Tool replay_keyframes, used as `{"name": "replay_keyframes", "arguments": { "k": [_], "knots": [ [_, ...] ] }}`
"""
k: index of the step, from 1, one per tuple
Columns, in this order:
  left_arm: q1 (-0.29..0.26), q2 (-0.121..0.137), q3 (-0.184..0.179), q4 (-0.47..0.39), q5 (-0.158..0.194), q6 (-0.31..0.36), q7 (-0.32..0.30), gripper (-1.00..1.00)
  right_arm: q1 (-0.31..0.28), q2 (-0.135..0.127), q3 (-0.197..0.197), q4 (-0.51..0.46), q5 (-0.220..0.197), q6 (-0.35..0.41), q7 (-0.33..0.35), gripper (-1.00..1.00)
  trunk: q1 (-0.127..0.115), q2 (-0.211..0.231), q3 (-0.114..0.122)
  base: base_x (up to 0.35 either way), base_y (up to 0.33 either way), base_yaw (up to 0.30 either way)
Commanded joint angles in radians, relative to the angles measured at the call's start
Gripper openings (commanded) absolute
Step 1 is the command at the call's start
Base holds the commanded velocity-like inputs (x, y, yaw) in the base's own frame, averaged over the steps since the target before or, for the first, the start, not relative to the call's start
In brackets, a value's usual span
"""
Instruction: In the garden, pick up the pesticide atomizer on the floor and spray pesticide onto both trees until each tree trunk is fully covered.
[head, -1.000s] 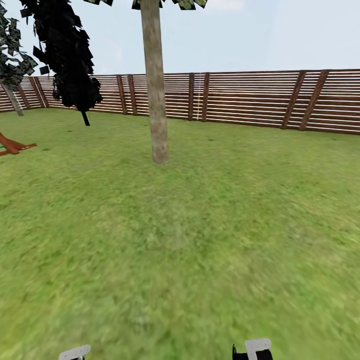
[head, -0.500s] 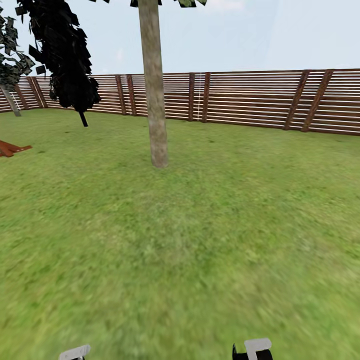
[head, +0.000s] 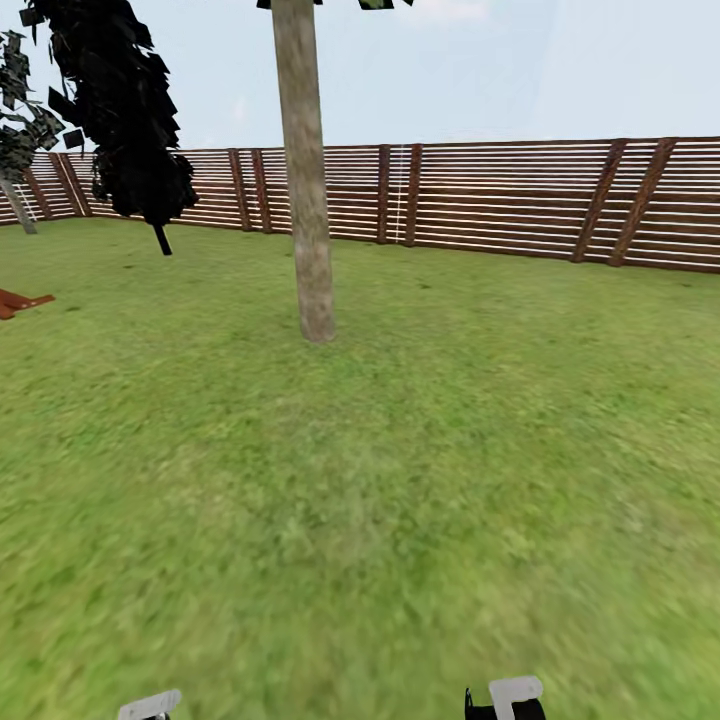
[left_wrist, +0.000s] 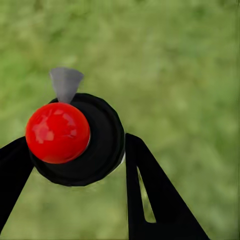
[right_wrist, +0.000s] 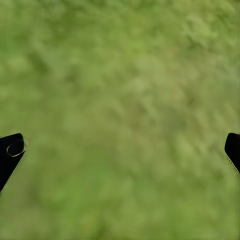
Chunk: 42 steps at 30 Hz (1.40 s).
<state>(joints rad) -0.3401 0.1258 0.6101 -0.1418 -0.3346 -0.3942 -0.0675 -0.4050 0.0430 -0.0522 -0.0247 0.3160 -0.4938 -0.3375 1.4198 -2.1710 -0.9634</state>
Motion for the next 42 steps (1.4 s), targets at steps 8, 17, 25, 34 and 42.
{"name": "replay_keyframes", "arguments": {
  "k": [8, 17, 25, 34, 42],
  "knots": [
    [0.000, 0.000, 0.000, 0.000, 0.000, 0.001, 0.000, -1.00, 0.000, 0.000, 0.000, 0.000, 0.000, 0.000, 0.000, 1.00, 0.000, 0.000, 0.000, 0.338, 0.000, 0.000],
    [0.000, 0.000, 0.000, 0.000, 0.000, 0.001, 0.000, -1.00, 0.000, 0.000, 0.000, 0.000, 0.000, 0.000, 0.000, 1.00, 0.000, 0.000, 0.000, 0.338, 0.000, 0.000],
    [0.000, 0.000, 0.000, 0.000, 0.000, 0.000, 0.000, -1.00, 0.000, 0.000, 0.000, 0.000, 0.000, 0.000, 0.000, 1.00, 0.000, 0.000, 0.000, 0.338, 0.000, 0.000],
    [0.000, 0.000, -0.001, 0.000, 0.000, 0.000, 0.000, -1.00, 0.000, 0.000, 0.000, 0.000, 0.000, 0.000, 0.000, 1.00, 0.000, 0.000, 0.000, 0.338, 0.000, 0.000],
    [0.000, 0.000, 0.000, 0.000, 0.000, 0.000, 0.000, -1.00, 0.000, 0.000, 0.000, 0.000, 0.000, 0.000, 0.000, 1.00, 0.000, 0.000, 0.000, 0.338, 0.000, 0.000]
  ]
}}
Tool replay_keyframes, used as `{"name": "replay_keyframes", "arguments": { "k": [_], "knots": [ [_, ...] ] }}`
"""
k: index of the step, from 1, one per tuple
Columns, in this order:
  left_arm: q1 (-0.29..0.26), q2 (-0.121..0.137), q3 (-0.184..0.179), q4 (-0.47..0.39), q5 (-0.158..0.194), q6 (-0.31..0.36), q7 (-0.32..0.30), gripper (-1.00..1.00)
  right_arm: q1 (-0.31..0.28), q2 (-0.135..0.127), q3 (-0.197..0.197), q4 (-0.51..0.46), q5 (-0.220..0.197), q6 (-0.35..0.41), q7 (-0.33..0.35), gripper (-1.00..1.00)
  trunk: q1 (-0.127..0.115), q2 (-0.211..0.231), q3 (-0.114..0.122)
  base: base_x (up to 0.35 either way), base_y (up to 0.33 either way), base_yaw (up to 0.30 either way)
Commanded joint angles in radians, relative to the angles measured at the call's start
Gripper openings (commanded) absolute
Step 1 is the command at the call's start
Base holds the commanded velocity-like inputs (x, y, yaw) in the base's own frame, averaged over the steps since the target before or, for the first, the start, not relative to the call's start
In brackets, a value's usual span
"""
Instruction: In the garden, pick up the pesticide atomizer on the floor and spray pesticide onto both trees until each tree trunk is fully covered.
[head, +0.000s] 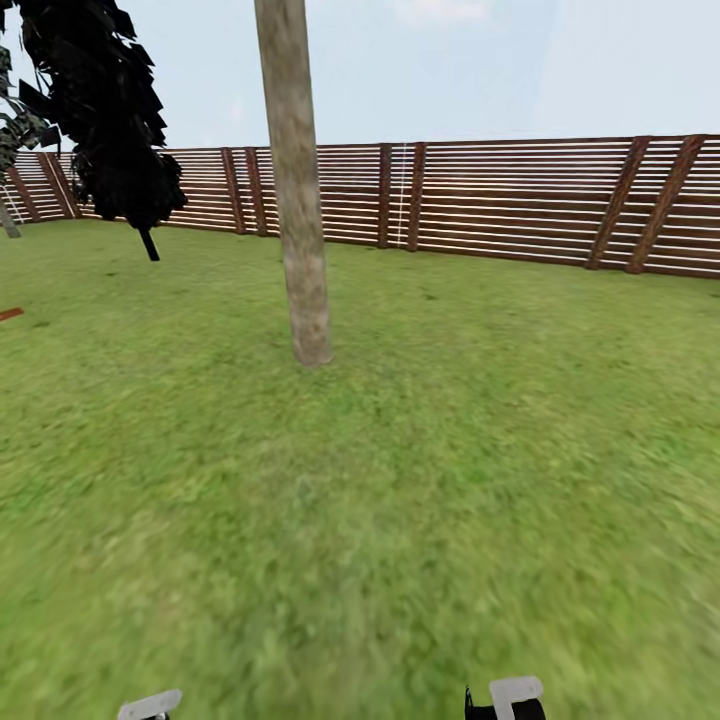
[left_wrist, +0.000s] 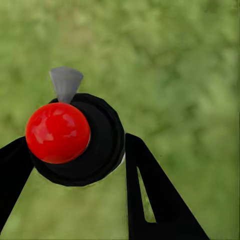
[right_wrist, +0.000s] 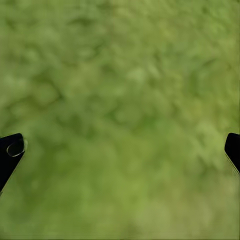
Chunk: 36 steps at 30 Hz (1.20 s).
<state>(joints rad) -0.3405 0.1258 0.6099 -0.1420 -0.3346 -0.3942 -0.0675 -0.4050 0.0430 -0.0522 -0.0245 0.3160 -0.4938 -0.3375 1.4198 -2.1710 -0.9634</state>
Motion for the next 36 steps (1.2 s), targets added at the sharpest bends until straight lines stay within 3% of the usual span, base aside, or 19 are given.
{"name": "replay_keyframes", "arguments": {
  "k": [1, 36],
  "knots": [
    [0.000, 0.000, 0.000, 0.000, 0.000, 0.000, 0.000, -1.00, 0.000, 0.000, 0.000, 0.000, 0.000, 0.000, 0.000, 1.00, 0.000, 0.000, 0.000, 0.338, 0.000, 0.000],
    [0.001, 0.004, 0.004, -0.002, 0.001, -0.001, -0.003, -1.00, 0.000, 0.000, 0.000, 0.000, 0.000, 0.000, -0.001, 1.00, 0.000, 0.000, 0.000, 0.338, 0.000, 0.000]
  ]
}}
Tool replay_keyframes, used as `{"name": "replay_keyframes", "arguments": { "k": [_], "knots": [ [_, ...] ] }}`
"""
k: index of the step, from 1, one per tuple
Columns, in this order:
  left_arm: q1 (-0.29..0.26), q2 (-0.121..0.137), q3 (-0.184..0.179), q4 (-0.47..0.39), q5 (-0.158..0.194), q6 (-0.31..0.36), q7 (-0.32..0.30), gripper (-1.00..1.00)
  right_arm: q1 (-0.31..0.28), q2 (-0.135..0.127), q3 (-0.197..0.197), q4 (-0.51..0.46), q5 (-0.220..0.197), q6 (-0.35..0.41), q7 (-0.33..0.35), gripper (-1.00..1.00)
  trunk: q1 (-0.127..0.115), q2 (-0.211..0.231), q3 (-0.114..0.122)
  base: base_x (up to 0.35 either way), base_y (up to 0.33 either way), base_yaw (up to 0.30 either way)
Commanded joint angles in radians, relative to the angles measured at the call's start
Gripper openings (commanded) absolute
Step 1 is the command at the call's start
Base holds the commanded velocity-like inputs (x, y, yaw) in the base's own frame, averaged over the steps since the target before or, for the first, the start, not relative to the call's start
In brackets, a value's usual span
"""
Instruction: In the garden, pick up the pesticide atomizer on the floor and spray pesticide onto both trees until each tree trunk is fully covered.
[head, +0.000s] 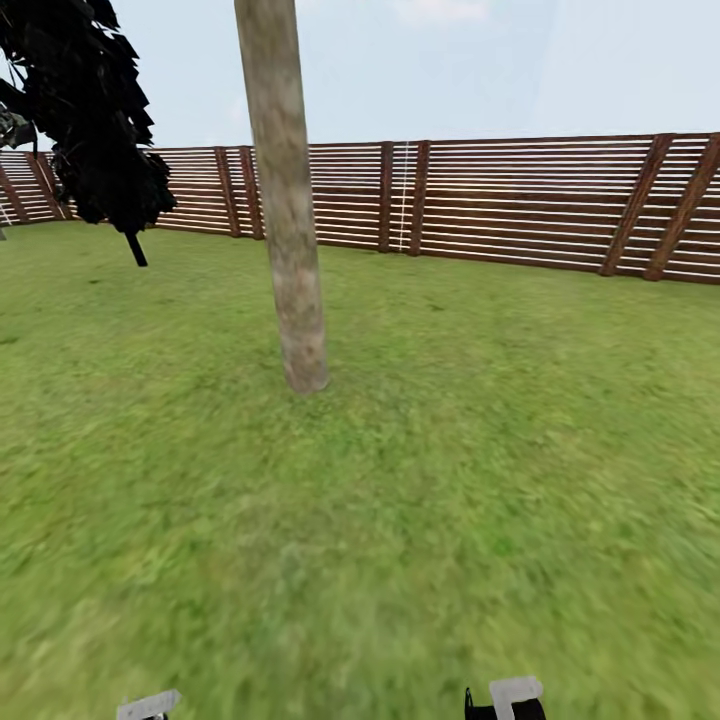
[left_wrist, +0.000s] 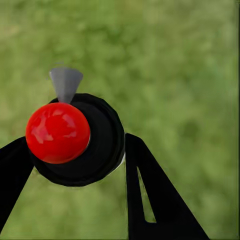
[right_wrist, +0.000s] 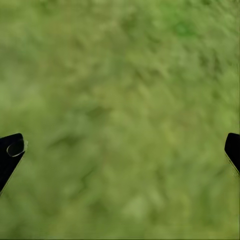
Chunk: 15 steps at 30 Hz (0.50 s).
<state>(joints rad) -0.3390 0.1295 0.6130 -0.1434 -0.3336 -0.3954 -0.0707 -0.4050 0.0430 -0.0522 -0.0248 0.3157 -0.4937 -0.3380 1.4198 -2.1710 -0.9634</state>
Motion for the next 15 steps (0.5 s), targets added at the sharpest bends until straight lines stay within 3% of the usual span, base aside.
{"name": "replay_keyframes", "arguments": {
  "k": [1, 5, 15],
  "knots": [
    [0.000, 0.000, 0.000, 0.000, -0.001, 0.000, 0.000, -1.00, 0.000, 0.000, 0.000, -0.001, 0.000, -0.001, 0.000, 1.00, 0.000, 0.000, 0.000, 0.338, 0.000, 0.000],
    [0.000, -0.001, -0.002, 0.001, -0.003, 0.000, -0.001, -1.00, 0.000, -0.002, 0.002, -0.051, 0.002, -0.009, 0.000, 1.00, 0.000, 0.000, 0.000, 0.338, 0.000, 0.000],
    [0.000, -0.004, -0.004, 0.001, -0.004, 0.001, 0.000, -1.00, 0.000, -0.025, 0.007, -0.020, 0.004, -0.011, 0.005, 1.00, 0.000, 0.000, 0.000, 0.338, 0.000, 0.000]
  ]
}}
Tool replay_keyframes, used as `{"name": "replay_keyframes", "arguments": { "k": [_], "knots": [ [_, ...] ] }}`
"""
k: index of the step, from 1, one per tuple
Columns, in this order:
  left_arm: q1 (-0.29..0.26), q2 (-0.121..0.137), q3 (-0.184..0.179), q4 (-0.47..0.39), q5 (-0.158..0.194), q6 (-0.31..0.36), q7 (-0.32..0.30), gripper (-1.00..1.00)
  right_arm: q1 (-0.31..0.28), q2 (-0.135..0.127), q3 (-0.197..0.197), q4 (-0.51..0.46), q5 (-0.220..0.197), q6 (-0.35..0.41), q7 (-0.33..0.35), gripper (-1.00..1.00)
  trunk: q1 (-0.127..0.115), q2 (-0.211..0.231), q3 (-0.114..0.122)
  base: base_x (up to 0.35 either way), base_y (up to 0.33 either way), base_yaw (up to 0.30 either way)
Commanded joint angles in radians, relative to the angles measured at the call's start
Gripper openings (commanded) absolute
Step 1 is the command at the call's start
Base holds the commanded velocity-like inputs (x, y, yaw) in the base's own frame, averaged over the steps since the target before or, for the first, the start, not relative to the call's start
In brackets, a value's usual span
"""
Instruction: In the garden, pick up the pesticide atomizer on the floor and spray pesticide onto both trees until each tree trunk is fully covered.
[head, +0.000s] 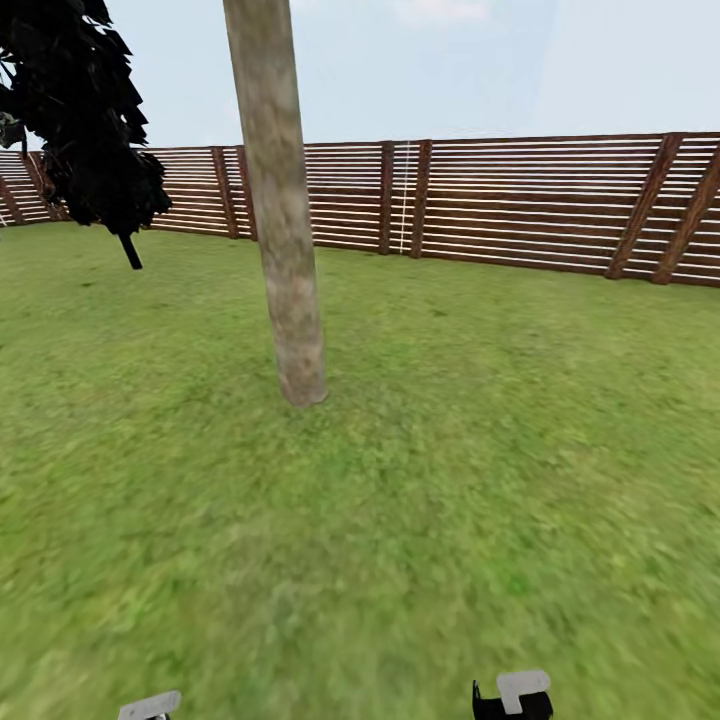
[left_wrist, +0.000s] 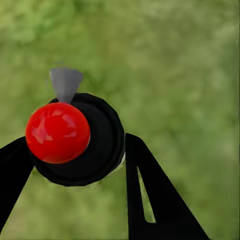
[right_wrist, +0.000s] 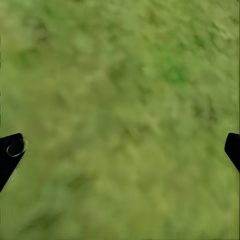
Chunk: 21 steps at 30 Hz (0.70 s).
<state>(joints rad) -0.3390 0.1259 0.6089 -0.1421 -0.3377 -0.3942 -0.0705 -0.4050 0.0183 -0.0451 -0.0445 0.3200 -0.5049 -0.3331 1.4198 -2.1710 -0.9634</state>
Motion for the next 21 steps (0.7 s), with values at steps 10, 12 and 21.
{"name": "replay_keyframes", "arguments": {
  "k": [10, 12, 21],
  "knots": [
    [0.004, 0.000, 0.000, 0.000, -0.001, 0.000, 0.000, -1.00, 0.000, 0.002, -0.001, 0.000, -0.001, 0.000, -0.001, 1.00, 0.000, 0.000, 0.000, 0.338, 0.000, 0.187],
    [0.005, 0.000, 0.000, 0.000, -0.001, 0.000, 0.000, -1.00, 0.000, 0.002, -0.001, 0.001, -0.001, 0.000, -0.001, 1.00, 0.000, 0.000, 0.000, 0.338, 0.000, 0.277],
    [0.005, 0.000, 0.000, 0.000, 0.000, 0.000, 0.000, -1.00, 0.000, 0.001, -0.002, 0.000, -0.001, 0.000, -0.002, 1.00, 0.000, 0.000, 0.000, 0.338, 0.000, 0.137]
  ]
}}
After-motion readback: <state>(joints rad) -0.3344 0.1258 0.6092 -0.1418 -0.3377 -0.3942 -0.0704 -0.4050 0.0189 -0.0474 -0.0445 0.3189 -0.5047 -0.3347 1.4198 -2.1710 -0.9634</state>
